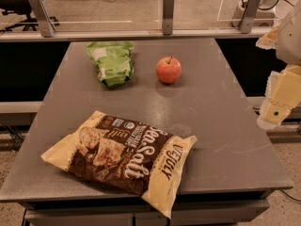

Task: Pick brown chip bag

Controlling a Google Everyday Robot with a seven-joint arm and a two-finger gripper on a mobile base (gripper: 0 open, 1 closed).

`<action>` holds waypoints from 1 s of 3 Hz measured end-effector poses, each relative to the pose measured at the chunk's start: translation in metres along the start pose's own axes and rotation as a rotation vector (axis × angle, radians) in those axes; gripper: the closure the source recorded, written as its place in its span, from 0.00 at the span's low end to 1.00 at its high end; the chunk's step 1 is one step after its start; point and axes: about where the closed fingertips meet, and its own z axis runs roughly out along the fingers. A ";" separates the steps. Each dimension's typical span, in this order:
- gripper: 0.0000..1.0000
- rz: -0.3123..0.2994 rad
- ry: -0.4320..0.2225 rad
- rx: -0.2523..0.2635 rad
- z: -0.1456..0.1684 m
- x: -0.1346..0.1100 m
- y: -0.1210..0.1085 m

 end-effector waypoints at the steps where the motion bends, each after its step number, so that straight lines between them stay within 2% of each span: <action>1: 0.00 0.000 0.000 0.000 0.000 0.000 0.000; 2: 0.00 -0.003 0.022 -0.047 0.010 -0.009 0.003; 3: 0.00 -0.037 0.072 -0.135 0.028 -0.034 0.028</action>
Offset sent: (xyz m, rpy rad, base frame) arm 0.0030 0.0238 -0.0262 -0.0291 0.1534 0.0176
